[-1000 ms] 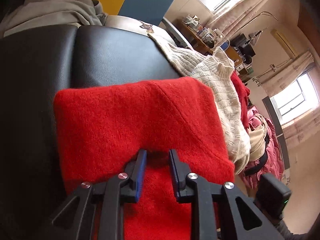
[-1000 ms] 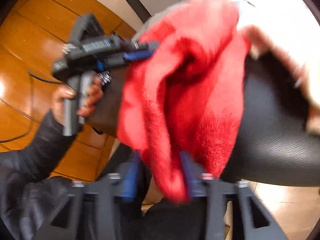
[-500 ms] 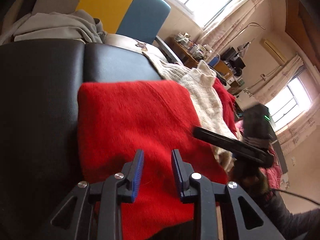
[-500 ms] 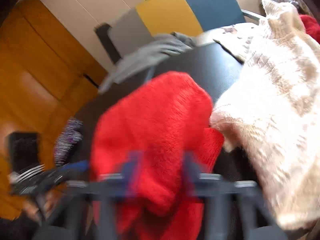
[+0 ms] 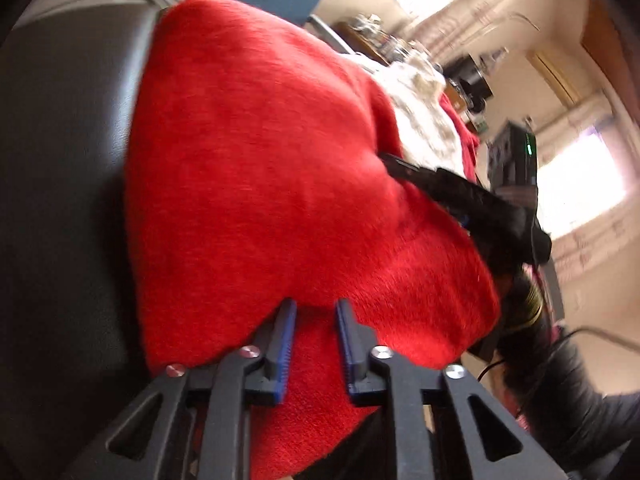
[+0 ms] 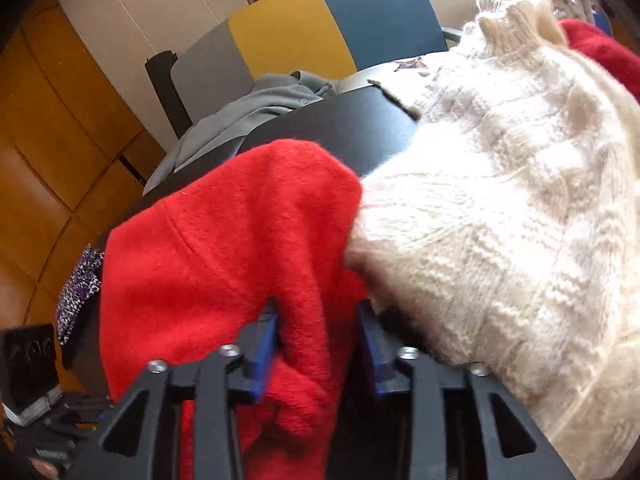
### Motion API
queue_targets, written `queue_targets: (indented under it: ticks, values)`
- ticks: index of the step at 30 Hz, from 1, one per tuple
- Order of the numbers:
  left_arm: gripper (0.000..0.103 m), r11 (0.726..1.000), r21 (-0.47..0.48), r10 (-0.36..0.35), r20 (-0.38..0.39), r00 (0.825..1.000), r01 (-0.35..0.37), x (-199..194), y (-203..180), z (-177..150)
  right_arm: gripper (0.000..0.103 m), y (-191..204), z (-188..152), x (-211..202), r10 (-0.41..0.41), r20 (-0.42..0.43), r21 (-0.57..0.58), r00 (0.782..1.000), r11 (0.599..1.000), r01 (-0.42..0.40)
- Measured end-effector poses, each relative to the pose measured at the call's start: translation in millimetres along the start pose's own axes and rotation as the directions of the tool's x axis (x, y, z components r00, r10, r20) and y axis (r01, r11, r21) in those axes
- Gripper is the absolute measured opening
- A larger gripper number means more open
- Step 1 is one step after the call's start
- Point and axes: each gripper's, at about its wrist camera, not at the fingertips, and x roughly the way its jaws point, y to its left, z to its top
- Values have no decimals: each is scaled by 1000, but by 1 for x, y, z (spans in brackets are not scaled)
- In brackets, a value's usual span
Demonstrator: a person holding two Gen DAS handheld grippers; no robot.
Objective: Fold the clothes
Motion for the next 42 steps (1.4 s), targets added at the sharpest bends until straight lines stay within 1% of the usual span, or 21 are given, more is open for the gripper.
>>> queue_targets:
  ticks: [2, 3, 5, 6, 9, 12, 15, 17, 19, 21, 22, 27, 29, 30, 33, 34, 35, 37, 39, 40, 42]
  values:
    - [25, 999, 37, 16, 39, 999, -17, -13, -10, 3, 49, 1, 5, -15, 23, 19, -20, 1000, 1000, -22]
    - [26, 998, 55, 15, 66, 998, -19, -21, -15, 6, 48, 10, 7, -17, 12, 40, -37, 999, 999, -10]
    - [27, 996, 82, 20, 116, 993, -30, -35, -22, 17, 48, 31, 9, -39, 8, 109, -111, 994, 994, 4]
    - [27, 995, 94, 23, 141, 990, -36, -42, -25, 22, 47, 43, 8, -55, 40, 135, -157, 990, 987, -18]
    - [27, 989, 118, 62, 189, 980, -85, -51, -27, 46, 44, 82, -3, -92, 159, 135, -304, 978, 946, -112]
    - [28, 986, 130, 79, 208, 975, -107, -49, -27, 66, 43, 118, -27, -93, 190, 29, -436, 981, 886, -158]
    - [28, 981, 139, 112, 183, 977, -138, -34, -29, 85, 41, 128, -57, -66, 87, -77, -507, 993, 855, -114]
    - [28, 976, 146, 142, 147, 979, -163, -17, -25, 92, 38, 109, -72, -45, -21, -120, -481, 993, 876, -39]
    - [27, 975, 145, 155, 104, 982, -170, 1, -20, 94, 36, 78, -81, -41, 2, -100, -405, 995, 913, -42]
    - [24, 978, 133, 149, 111, 983, -164, 11, -14, 98, 36, 51, -88, -39, 41, -87, -318, 995, 946, -67]
    - [24, 978, 129, 148, 116, 982, -163, 12, -13, 98, 36, 48, -89, -39, 58, -76, -304, 995, 949, -78]
    - [24, 977, 126, 155, 136, 978, -173, 11, -15, 97, 36, 54, -88, -42, 48, -78, -314, 996, 947, -71]
    - [24, 983, 102, 137, 153, 979, -154, 1, -17, 97, 36, 55, -79, -40, 51, -88, -291, 995, 954, -75]
    - [26, 986, 90, 128, 163, 978, -143, -4, -18, 96, 36, 55, -77, -43, 51, -95, -273, 994, 959, -76]
    - [31, 984, 113, 109, 205, 973, -134, -25, -22, 85, 42, 57, -65, -60, 98, -82, -191, 992, 975, -112]
    - [34, 982, 124, 115, 213, 970, -143, -32, -22, 79, 53, 58, -62, -68, 106, -50, -184, 993, 976, -114]
    - [35, 980, 131, 117, 215, 970, -147, -37, -21, 74, 68, 60, -59, -75, 115, -18, -178, 993, 977, -116]
    - [40, 983, 126, 105, 219, 970, -135, -49, -13, 63, 88, 64, -54, -90, 131, 45, -166, 990, 979, -122]
    - [45, 989, 102, 89, 203, 975, -111, -55, 2, 53, 91, 64, -46, -98, 154, 82, -128, 985, 982, -142]
    - [47, 991, 81, 85, 194, 977, -103, -57, 10, 49, 94, 57, -42, -103, 176, 80, -90, 981, 982, -169]
    - [47, 996, 29, 82, 169, 982, -88, -55, 29, 45, 96, 50, -37, -86, 197, 41, -24, 980, 980, -196]
